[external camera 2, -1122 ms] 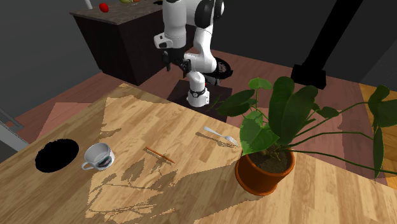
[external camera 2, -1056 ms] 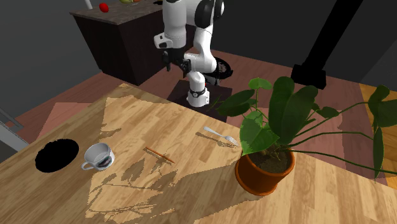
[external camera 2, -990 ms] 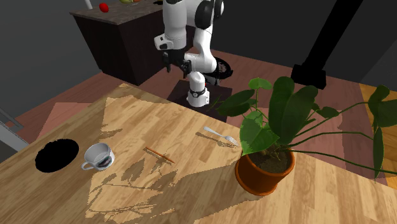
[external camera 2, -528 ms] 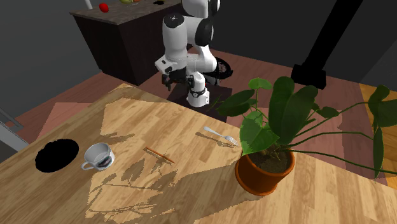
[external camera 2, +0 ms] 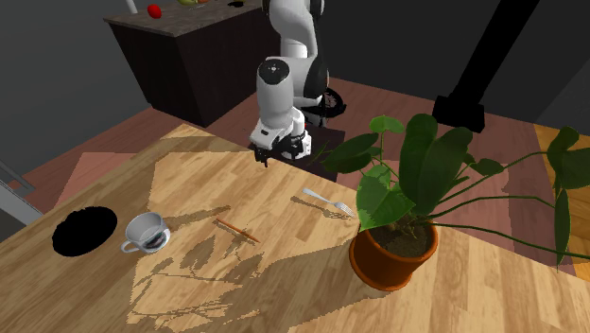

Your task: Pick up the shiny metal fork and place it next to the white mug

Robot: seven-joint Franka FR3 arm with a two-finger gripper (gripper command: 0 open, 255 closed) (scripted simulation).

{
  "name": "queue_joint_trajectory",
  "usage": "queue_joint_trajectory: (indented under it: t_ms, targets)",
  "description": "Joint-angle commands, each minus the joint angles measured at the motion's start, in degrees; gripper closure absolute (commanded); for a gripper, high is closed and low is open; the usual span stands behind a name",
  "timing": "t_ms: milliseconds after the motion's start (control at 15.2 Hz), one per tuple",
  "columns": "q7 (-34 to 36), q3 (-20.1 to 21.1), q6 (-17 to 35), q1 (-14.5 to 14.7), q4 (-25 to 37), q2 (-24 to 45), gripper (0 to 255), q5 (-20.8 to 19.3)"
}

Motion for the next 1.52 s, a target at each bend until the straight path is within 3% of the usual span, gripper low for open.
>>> queue_joint_trajectory:
  t_ms: [0,858,1452]
  targets:
    - [-4.1,0.4,2.0,1.7,1.0,3.3,0,1.0]
    - [-28.0,6.3,10.7,10.9,6.6,20.4,0,6.6]
    - [-28.4,6.7,16.8,11.2,2.9,22.7,0,6.8]
